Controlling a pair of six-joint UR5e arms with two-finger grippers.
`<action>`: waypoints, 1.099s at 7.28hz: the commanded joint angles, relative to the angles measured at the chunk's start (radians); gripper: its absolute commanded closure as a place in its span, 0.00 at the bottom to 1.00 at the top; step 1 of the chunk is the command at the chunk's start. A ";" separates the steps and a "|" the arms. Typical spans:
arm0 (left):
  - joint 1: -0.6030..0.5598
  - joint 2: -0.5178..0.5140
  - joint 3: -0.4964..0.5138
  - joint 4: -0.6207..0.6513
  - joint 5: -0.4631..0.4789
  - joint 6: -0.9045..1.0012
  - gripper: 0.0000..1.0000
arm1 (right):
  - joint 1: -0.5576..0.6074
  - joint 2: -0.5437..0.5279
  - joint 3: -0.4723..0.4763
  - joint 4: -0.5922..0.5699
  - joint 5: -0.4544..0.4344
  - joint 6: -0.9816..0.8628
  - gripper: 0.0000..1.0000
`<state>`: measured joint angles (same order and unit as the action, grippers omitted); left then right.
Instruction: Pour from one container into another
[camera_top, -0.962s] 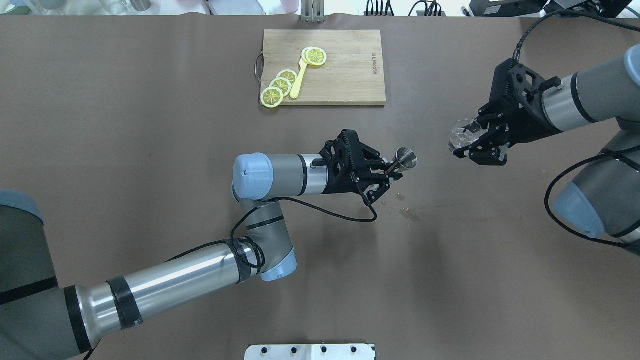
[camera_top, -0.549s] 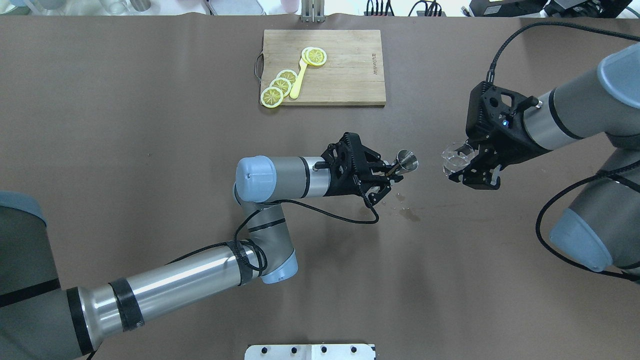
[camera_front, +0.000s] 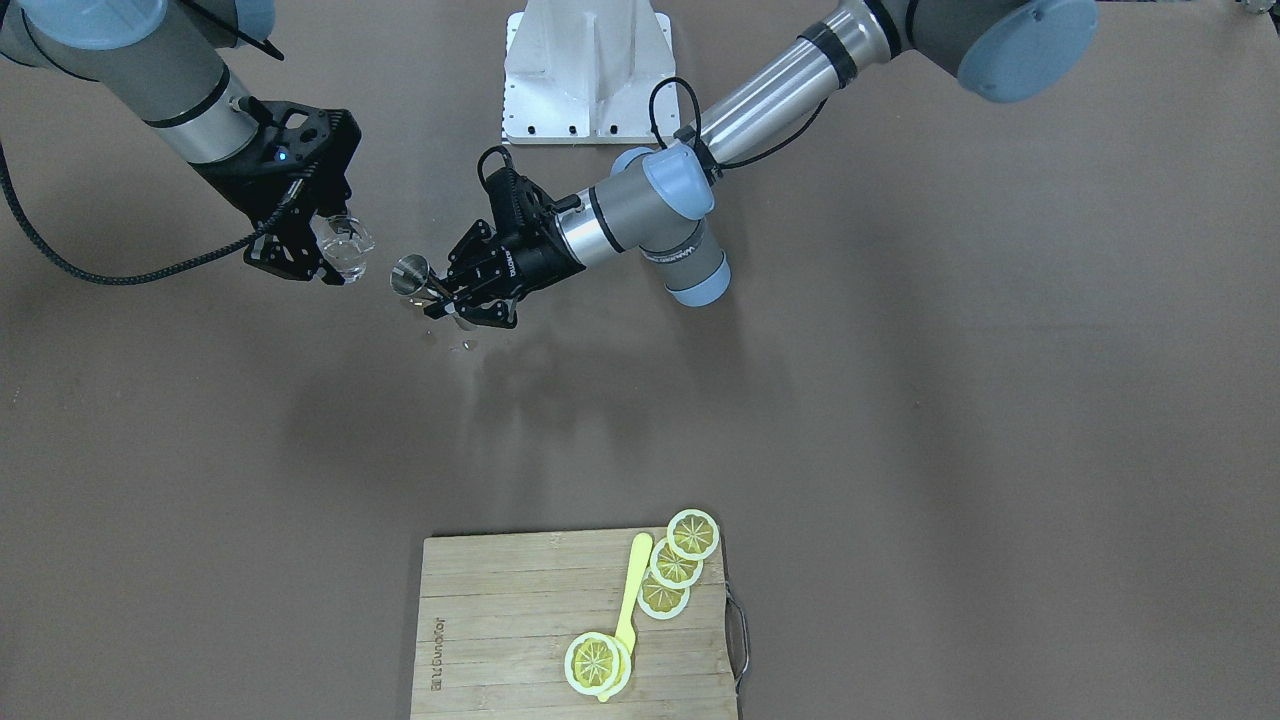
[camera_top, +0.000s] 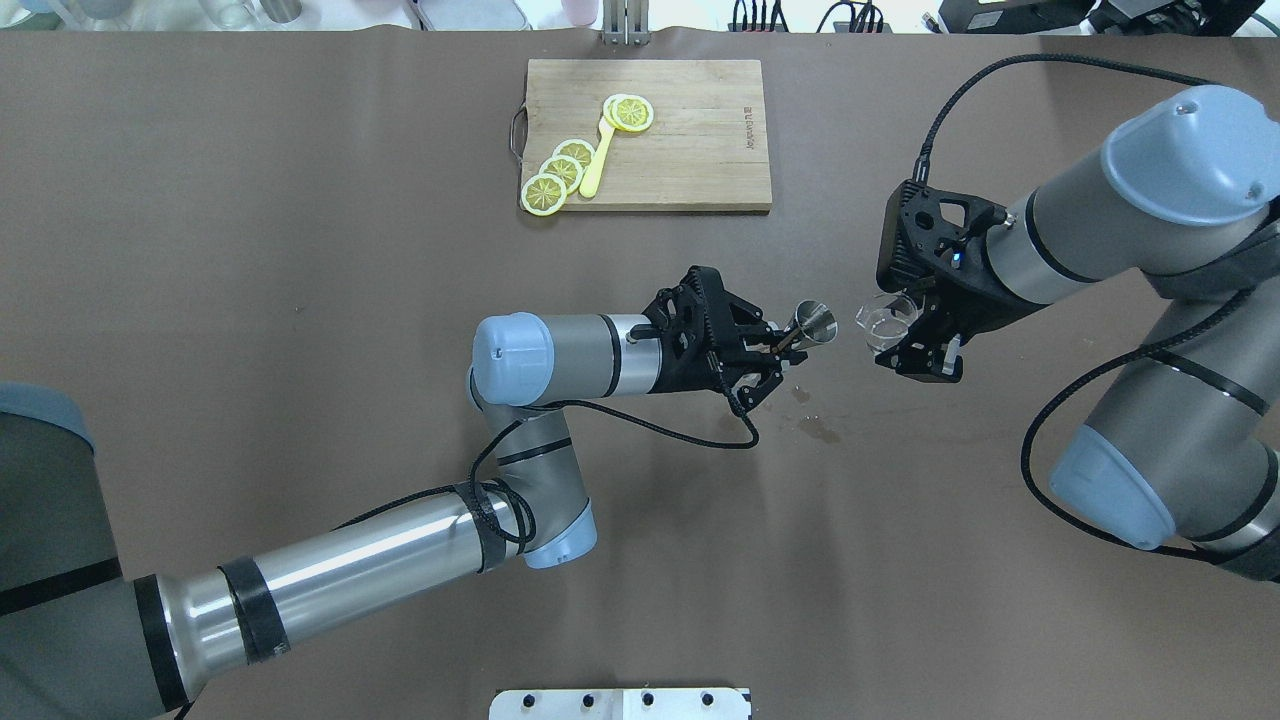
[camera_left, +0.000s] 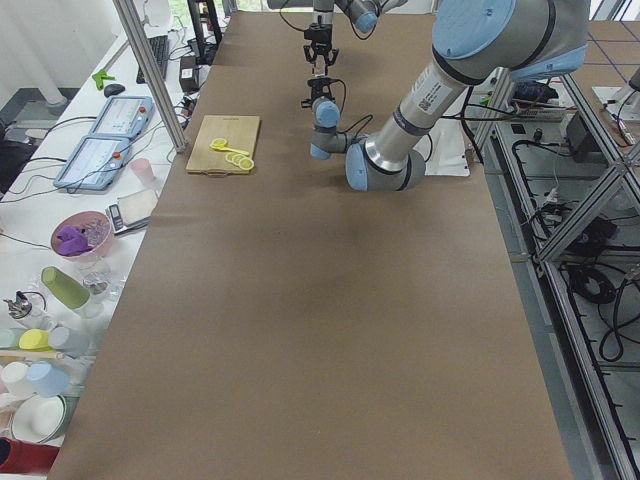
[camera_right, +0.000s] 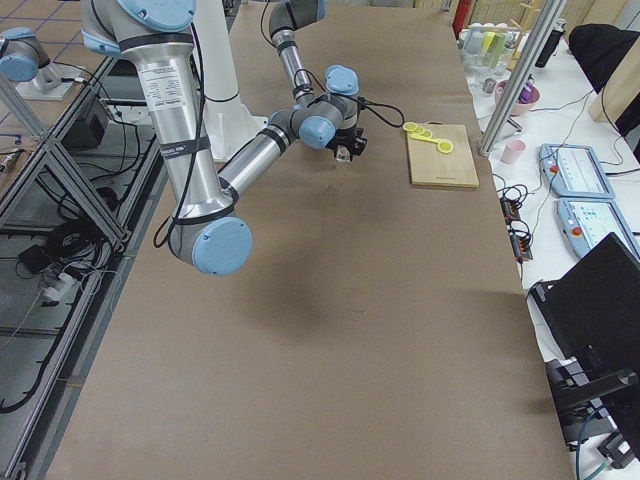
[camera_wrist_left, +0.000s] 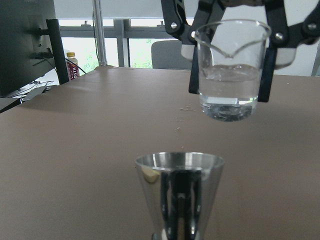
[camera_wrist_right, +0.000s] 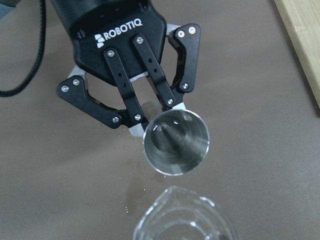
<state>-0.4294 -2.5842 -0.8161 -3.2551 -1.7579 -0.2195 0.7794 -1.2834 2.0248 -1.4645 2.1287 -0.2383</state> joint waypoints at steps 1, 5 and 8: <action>0.000 -0.001 0.000 0.000 0.000 0.000 1.00 | -0.009 0.048 -0.012 -0.092 -0.041 -0.015 1.00; 0.000 -0.001 -0.002 0.000 0.000 0.000 1.00 | -0.054 0.091 -0.012 -0.212 -0.099 -0.050 1.00; 0.001 -0.001 -0.002 0.000 -0.002 0.000 1.00 | -0.051 0.148 -0.012 -0.330 -0.119 -0.118 1.00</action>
<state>-0.4287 -2.5838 -0.8175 -3.2551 -1.7589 -0.2194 0.7282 -1.1564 2.0126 -1.7526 2.0194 -0.3321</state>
